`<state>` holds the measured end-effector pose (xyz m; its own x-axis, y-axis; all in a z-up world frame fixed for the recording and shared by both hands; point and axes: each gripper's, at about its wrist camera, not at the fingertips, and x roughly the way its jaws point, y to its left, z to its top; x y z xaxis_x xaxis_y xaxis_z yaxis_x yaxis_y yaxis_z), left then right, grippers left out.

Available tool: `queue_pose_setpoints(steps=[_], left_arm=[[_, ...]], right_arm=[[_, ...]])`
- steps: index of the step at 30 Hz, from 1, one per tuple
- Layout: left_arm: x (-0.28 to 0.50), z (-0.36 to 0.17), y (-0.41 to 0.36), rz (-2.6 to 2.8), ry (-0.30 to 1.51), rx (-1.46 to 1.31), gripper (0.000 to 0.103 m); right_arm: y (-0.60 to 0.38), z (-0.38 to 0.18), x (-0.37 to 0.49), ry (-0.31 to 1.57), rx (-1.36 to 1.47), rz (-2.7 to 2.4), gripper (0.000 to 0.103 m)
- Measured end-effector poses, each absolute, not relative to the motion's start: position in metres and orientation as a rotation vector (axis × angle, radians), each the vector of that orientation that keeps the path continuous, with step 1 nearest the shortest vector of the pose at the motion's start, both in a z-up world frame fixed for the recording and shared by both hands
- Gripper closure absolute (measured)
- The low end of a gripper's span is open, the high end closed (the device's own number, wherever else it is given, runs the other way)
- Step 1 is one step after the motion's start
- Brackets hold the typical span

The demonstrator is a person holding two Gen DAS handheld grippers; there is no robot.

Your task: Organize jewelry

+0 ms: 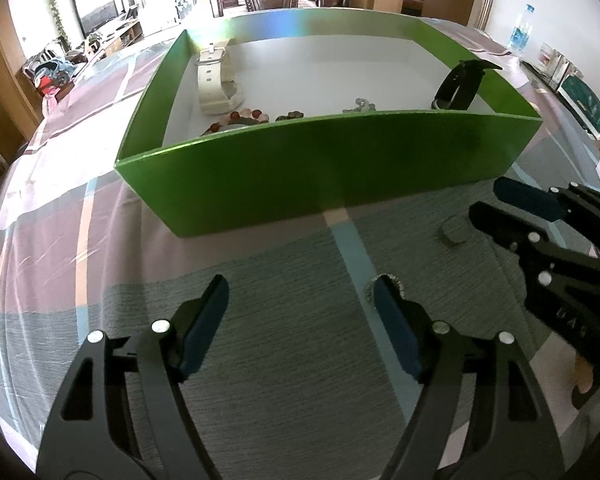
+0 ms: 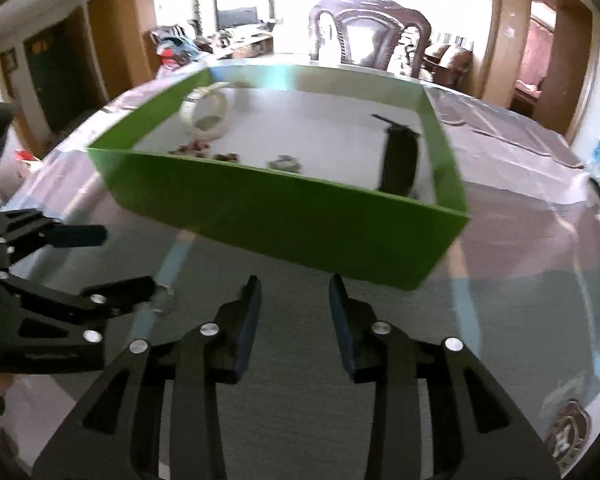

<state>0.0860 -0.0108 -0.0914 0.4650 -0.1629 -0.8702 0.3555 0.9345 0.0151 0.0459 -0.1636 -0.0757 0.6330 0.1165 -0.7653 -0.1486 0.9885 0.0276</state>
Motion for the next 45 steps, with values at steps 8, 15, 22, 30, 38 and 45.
queue_pose_setpoints(steps=[8,15,22,30,38,45], left_arm=[[0.085,-0.091,-0.01,-0.327,1.037,0.206,0.027],[0.078,-0.092,-0.018,-0.376,1.031,0.234,0.027],[0.074,-0.099,-0.026,-0.376,1.036,0.267,0.027],[0.084,-0.098,-0.011,-0.256,1.029,0.224,0.026],[0.083,-0.094,-0.013,-0.235,0.963,0.186,0.026],[0.084,-0.099,-0.018,-0.235,0.974,0.187,0.027]], right_arm=[[-0.177,-0.087,0.053,0.931,0.02,0.139,0.067],[-0.155,-0.093,0.049,0.927,-0.038,0.206,0.065],[-0.152,-0.092,0.048,0.905,-0.072,0.19,0.077],[-0.155,-0.092,0.048,0.91,-0.067,0.185,0.077],[-0.154,-0.094,0.051,0.901,-0.049,0.175,0.075],[-0.153,-0.095,0.049,0.89,-0.058,0.165,0.075]])
